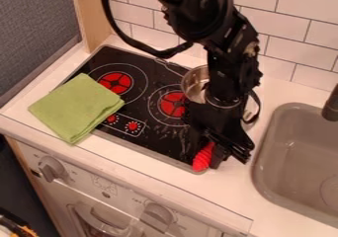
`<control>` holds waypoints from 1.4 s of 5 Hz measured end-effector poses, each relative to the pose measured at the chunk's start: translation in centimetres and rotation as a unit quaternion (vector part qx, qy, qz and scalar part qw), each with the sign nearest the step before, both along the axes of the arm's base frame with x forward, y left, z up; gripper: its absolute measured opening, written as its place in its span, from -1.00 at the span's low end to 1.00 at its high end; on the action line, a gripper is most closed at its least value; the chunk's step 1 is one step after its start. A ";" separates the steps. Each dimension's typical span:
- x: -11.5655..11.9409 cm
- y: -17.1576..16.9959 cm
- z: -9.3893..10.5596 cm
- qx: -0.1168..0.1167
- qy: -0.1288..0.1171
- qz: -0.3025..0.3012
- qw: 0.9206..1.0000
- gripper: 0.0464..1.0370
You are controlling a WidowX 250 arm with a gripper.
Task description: Moved the red fork to the top left corner of the stove
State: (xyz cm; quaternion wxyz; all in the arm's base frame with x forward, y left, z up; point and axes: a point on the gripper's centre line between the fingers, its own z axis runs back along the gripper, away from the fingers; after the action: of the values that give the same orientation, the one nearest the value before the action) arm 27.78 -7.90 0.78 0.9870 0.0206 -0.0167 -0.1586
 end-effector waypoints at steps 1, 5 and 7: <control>-0.6 0.0 3.9 -0.014 -0.073 -0.029 0.997 -0.25; 4.1 16.2 7.6 0.007 -0.086 0.071 0.994 -0.25; 8.2 23.4 3.6 0.024 -0.058 0.122 0.991 -0.25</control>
State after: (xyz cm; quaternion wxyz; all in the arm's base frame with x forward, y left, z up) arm 35.94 15.48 4.36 0.9956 0.0554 -0.0670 -0.0360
